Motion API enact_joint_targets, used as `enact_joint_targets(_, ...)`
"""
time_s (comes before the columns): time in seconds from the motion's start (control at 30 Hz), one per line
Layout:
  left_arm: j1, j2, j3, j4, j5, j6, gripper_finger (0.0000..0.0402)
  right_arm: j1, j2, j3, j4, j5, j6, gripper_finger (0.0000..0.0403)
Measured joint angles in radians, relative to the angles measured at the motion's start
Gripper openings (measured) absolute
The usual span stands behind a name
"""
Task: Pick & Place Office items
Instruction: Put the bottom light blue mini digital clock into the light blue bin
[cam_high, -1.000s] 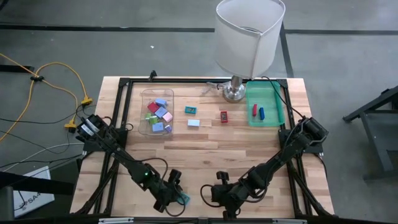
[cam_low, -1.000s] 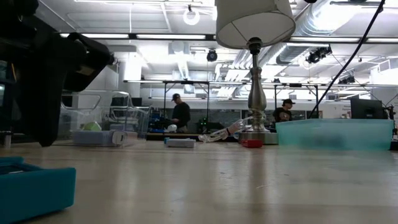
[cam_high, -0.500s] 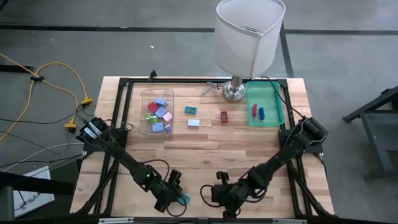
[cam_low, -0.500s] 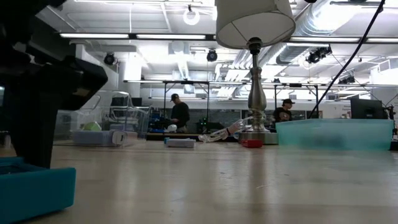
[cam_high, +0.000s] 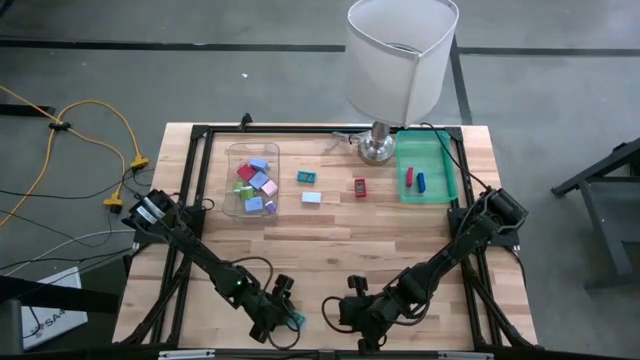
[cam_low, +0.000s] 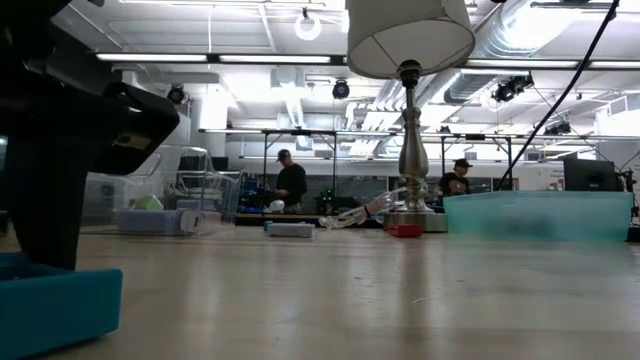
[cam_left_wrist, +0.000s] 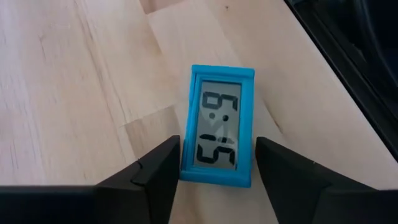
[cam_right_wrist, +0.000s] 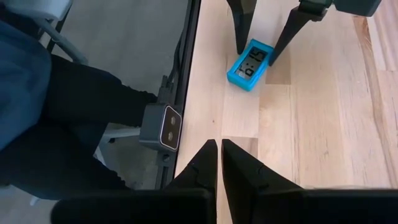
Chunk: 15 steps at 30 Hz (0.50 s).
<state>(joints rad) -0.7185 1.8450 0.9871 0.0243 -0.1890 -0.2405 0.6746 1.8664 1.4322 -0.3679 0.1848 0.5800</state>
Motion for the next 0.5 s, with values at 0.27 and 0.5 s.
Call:
enact_joint_targets(0.27, 0.0, 0.0, 0.0, -0.001, 0.0, -0.001, 0.0156, 0.0, 0.0, 0.0, 0.002, 0.0, 0.0, 0.0009)
enact_joint_targets(0.5, 0.0, 0.0, 0.0, -0.001, 0.0, -0.001, 0.016, 0.0, 0.0, 0.0, 0.004, 0.0, 0.003, 0.0009)
